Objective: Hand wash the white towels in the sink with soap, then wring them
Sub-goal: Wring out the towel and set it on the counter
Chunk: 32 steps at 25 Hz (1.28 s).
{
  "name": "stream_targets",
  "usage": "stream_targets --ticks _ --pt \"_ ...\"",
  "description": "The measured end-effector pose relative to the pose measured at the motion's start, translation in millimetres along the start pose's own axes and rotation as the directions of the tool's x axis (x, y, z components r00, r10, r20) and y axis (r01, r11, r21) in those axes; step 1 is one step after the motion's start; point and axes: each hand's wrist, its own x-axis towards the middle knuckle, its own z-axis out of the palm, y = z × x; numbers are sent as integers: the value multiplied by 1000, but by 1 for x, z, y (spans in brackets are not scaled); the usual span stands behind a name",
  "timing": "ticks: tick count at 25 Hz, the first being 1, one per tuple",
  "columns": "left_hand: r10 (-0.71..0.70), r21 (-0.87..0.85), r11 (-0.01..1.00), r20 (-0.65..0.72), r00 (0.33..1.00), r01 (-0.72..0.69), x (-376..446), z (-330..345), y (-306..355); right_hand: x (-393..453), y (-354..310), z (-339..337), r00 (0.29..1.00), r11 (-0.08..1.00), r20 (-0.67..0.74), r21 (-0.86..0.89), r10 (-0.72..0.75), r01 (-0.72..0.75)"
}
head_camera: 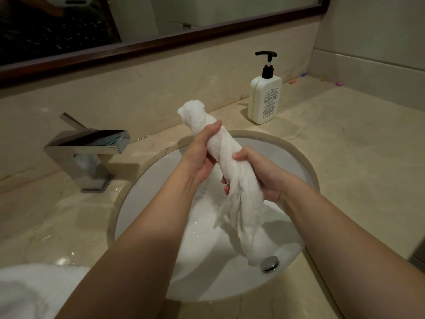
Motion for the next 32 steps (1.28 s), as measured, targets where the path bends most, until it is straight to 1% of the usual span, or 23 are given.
stream_targets --ticks 2,3,5,7,8,10,12,13,14,15,16,17,18,19,21,23,24,26,27,28,30,31,32 --pt "2 -43 999 8 1000 -1 1 -3 0 0 0 3 999 1000 30 -1 -23 23" --pt "2 -60 998 7 1000 -1 0 -4 0 1 0 5 999 997 5 -51 -52 52" --pt "-25 -28 999 -28 999 25 1 -1 -1 1 1 11 980 964 -136 -244 -146 110" --pt "-46 23 999 -61 997 48 6 0 -2 5 5 17 906 883 -307 -450 -293 133" --pt "-57 46 997 -92 994 62 8 1 -2 8 7 19 858 841 -354 -521 -372 149" --pt "-69 76 994 -174 982 83 14 0 -3 13 10 21 802 732 -328 -655 -499 187" --pt "-77 89 991 -237 968 101 12 1 -5 17 11 19 791 596 -263 -788 -552 154" --pt "-78 107 988 -252 964 108 10 3 -6 19 12 17 795 559 -251 -819 -552 129" --pt "-85 122 985 -258 962 120 6 5 -7 19 12 15 803 567 -264 -817 -535 109" --pt "-92 161 978 -233 968 132 4 6 -7 17 12 15 821 615 -287 -783 -493 96" --pt "-98 184 973 -202 974 136 2 6 -7 14 12 14 843 703 -311 -703 -439 107" --pt "-93 188 975 -125 988 116 0 4 -4 12 11 13 867 796 -322 -591 -379 129" --pt "-97 131 986 -22 995 99 0 2 -2 10 10 10 886 876 -334 -461 -321 144" --pt "-100 43 994 84 991 97 -1 -2 0 7 8 8 900 926 -340 -345 -272 150" --pt "-52 -109 991 214 975 77 -1 -9 0 2 2 5 924 968 -320 -201 -209 149" --pt "18 -125 992 308 951 22 -1 -12 -2 2 -1 4 964 990 -232 -79 -133 117" --pt "27 -89 996 344 939 4 -2 -11 -5 0 -2 7 984 996 -157 -20 -84 82" --pt "22 -19 1000 312 950 -17 -8 -4 -4 -1 -2 16 998 997 -38 64 -42 44" --pt "9 -27 1000 254 967 -2 -9 -1 -4 2 0 20 997 996 -52 60 -64 67" --pt "-25 -33 999 191 981 32 -10 2 -3 6 4 22 986 993 -122 2 -114 115" --pt "-76 -59 995 77 994 81 -9 9 -3 11 7 28 923 962 -302 -205 -236 179" --pt "-77 -73 994 29 997 79 -7 12 -4 12 8 29 890 938 -356 -297 -285 181" --pt "-78 -93 993 -15 997 76 -7 16 -4 12 8 29 865 908 -375 -376 -333 186"
